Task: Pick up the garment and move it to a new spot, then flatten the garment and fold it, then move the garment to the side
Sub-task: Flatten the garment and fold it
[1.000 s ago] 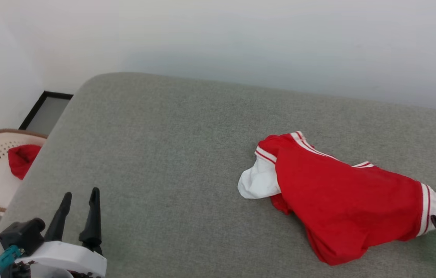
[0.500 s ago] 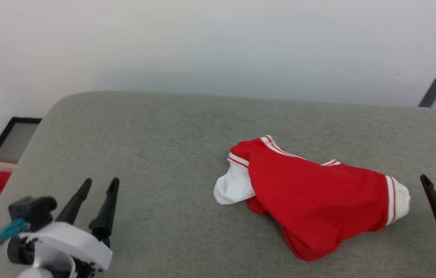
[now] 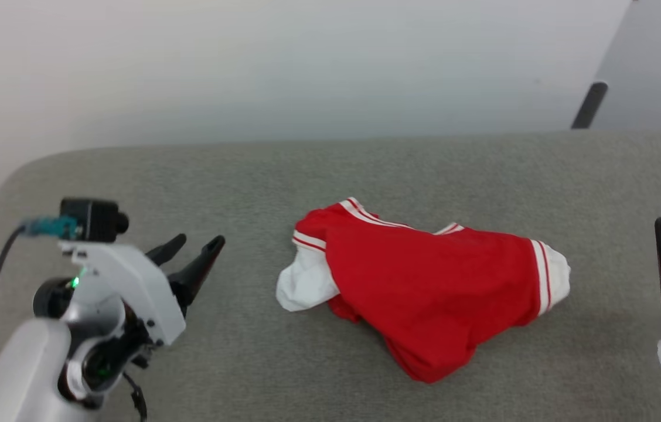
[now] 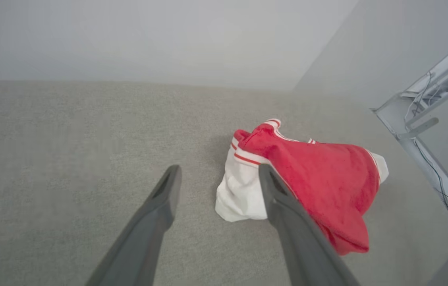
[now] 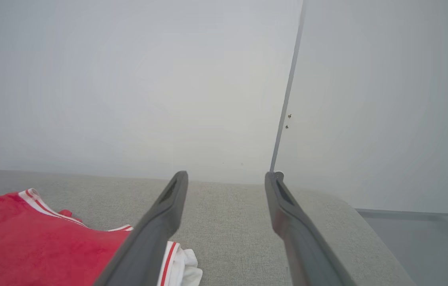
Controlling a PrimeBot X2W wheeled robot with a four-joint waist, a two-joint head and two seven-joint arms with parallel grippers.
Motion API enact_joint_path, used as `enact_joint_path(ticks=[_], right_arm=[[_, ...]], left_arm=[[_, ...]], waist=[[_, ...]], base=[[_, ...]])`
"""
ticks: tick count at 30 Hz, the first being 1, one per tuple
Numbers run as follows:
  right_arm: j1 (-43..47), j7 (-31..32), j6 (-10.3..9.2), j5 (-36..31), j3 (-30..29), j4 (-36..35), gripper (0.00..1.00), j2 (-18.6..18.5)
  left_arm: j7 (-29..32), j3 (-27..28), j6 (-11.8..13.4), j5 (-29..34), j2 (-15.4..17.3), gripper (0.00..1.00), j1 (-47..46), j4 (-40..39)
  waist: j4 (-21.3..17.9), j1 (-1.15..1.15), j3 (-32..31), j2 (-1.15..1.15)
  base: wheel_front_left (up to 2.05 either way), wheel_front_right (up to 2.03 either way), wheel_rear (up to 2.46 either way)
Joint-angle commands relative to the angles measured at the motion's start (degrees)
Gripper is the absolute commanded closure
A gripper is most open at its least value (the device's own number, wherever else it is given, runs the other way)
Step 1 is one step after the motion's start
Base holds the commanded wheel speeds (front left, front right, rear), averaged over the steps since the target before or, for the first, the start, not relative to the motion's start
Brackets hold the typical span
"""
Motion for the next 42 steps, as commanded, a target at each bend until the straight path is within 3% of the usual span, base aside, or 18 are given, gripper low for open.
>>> enact_joint_path(ticks=[1,8,15,26,36,37,38,39,42], right_arm=[[0.6,-1.0,-0.05,-0.4,-0.2,-0.6,0.00,0.6],[-1.2,-3.9,-0.05,-1.1,-0.2,-1.2,0.00,3.1],[-2.9,-5.7,-0.05,-0.7,-0.2,-0.1,0.00,4.0],[-4.5,-6.9,-0.05,-0.6,0.2,1.2,0.00,4.7],[-6.0,-7.4,-0.06,-0.3,0.7,1.9,0.00,4.5],[-6.1,-7.4,-0.06,-0.3,0.8,2.0,0.00,4.4],[-6.3,-7.5,-0.06,-0.2,0.7,2.0,0.00,4.4],[-6.3,-7.5,-0.06,-0.2,0.7,2.1,0.00,4.3],[-6.4,-7.4,-0.05,-0.2,0.4,2.2,0.00,4.1]], left_arm=[[1.9,-0.4,0.4,-0.8,0.1,0.00,-1.5,0.7],[14.6,-2.7,3.3,-4.8,0.3,0.00,-7.3,4.7],[22.2,-5.2,5.5,-5.7,0.5,0.00,-10.9,8.8],[25.0,-6.8,6.4,-4.6,0.9,0.00,-13.8,15.4],[24.8,-8.2,4.7,-4.3,0.4,0.00,-14.2,23.4],[25.0,-8.3,4.4,-4.7,0.1,0.38,-14.3,23.9],[25.1,-8.4,4.0,-4.9,-0.1,0.58,-14.4,24.3],[25.3,-8.7,3.3,-4.9,-0.2,1.00,-14.6,24.7],[25.2,-8.6,2.6,-5.1,0.0,1.00,-15.5,24.9]], waist=[[-2.5,0.00,2.3,0.00],[-6.4,0.00,6.1,0.00],[-9.3,0.00,9.6,0.00],[-11.2,0.00,12.9,0.00],[-11.2,0.00,14.7,0.00],[-11.2,0.00,14.8,0.00],[-11.2,0.00,14.9,0.00],[-11.0,0.00,15.0,0.00],[-10.6,0.00,14.9,0.00]], base=[[0.00,0.00,0.00],[0.00,0.00,0.00],[0.00,0.00,0.00],[0.00,0.00,0.00],[0.00,0.00,0.00],[0.00,0.00,0.00],[0.00,0.00,0.00],[0.00,0.00,0.00],[0.00,0.00,0.00]])
